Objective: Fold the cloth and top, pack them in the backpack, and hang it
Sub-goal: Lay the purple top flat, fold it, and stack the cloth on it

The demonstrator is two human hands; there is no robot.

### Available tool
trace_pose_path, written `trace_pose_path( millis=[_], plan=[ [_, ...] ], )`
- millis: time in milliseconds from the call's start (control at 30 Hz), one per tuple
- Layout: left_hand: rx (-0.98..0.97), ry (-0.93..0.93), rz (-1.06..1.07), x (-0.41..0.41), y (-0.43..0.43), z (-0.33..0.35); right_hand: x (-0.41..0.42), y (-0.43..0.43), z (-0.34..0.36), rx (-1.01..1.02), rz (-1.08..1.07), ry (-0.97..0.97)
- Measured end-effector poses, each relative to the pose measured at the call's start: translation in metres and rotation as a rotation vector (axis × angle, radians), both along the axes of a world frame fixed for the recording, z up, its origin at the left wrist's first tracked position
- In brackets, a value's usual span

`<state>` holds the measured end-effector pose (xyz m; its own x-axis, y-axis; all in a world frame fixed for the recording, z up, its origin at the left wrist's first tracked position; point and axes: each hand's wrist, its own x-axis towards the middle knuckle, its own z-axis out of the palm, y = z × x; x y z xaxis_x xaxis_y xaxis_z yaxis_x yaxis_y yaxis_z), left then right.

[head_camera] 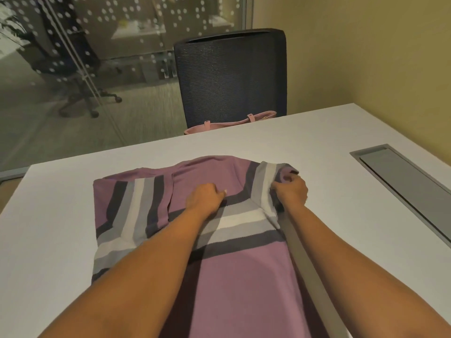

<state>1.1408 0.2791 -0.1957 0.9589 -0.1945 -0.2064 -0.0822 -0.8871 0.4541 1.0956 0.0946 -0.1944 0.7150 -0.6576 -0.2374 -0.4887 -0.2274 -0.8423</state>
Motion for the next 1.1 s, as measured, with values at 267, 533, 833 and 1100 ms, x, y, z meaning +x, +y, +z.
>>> trace_pose_path(
  millis=[267, 533, 833, 1100],
  plan=[
    [-0.849, 0.418, 0.411, 0.06, 0.01, 0.053, 0.003, 0.104, 0.017, -0.147, 0.537, -0.279],
    [-0.538, 0.123, 0.507, 0.077, 0.052, 0.035, 0.009, 0.156, -0.011, -0.304, 0.75, -0.217],
    [-0.649, 0.08, 0.736, 0.052, 0.121, 0.02, -0.011, 0.176, -0.013, -0.35, 0.924, -0.241],
    [-0.707, -0.236, 0.828, 0.039, 0.123, 0.009, -0.013, 0.18, -0.017, -0.259, 0.934, -0.339]
  ],
)
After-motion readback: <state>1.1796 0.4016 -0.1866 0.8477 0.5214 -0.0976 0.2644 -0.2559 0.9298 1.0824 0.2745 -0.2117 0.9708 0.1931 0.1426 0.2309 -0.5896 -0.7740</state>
